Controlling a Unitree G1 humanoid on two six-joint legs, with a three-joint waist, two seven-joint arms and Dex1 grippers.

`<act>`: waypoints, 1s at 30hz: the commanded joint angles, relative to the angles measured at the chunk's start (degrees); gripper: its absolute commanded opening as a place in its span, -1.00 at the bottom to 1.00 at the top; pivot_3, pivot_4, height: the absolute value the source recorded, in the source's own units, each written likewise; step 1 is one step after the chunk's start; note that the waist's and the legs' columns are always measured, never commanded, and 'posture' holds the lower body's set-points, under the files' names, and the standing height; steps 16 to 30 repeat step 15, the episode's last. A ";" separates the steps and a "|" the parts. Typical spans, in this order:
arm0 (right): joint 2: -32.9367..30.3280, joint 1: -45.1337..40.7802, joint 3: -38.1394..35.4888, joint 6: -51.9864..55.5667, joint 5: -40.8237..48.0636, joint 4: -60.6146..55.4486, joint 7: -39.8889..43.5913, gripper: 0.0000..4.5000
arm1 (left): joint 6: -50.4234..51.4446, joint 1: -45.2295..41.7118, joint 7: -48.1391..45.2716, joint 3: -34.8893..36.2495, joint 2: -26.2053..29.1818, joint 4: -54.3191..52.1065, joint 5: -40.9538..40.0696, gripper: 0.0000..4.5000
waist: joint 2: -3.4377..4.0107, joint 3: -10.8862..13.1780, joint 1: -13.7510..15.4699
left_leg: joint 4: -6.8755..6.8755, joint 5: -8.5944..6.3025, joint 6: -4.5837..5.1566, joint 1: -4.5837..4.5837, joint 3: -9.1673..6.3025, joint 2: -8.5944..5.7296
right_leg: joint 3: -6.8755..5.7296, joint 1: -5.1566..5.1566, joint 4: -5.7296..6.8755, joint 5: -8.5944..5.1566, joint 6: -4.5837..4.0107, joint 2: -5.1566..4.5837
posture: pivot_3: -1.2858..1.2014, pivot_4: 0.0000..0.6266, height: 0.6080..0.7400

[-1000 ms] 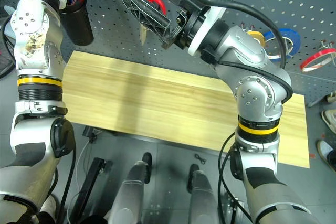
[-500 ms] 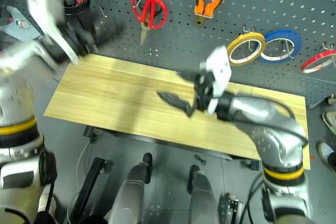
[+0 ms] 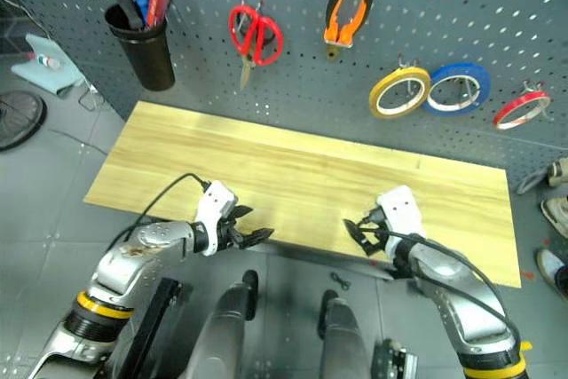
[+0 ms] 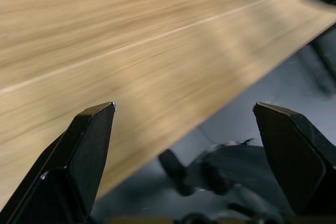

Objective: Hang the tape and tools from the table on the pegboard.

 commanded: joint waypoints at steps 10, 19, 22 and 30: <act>8.78 5.69 -6.02 -16.59 -8.07 14.16 -6.65 1.00 | -21.34 -5.12 1.95 3.65 -8.16 27.29 11.72 0.98 | 0.40 -10.29 -4.09 | -0.39 -0.24 0.05 0.73 0.03 -0.04 | -0.26 1.17 -1.04 0.24 0.46 -0.02 | -0.01 -0.96 1.00; 11.81 3.76 -7.32 -21.87 -9.23 22.00 -8.43 1.00 | -24.82 -4.70 1.05 4.19 -9.97 30.49 13.69 0.98 | 0.53 -13.39 -6.17 | -0.88 -0.47 0.02 1.79 0.11 -0.02 | -0.42 2.26 -1.58 0.03 0.15 -0.07 | 0.00 -1.00 1.00; 11.81 3.76 -7.32 -21.87 -9.23 22.00 -8.43 1.00 | -24.82 -4.70 1.05 4.19 -9.97 30.49 13.69 0.98 | 0.53 -13.39 -6.17 | -0.88 -0.47 0.02 1.79 0.11 -0.02 | -0.42 2.26 -1.58 0.03 0.15 -0.07 | 0.00 -1.00 1.00; 11.81 3.76 -7.32 -21.87 -9.23 22.00 -8.43 1.00 | -24.82 -4.70 1.05 4.19 -9.97 30.49 13.69 0.98 | 0.53 -13.39 -6.17 | -0.88 -0.47 0.02 1.79 0.11 -0.02 | -0.42 2.26 -1.58 0.03 0.15 -0.07 | 0.00 -1.00 1.00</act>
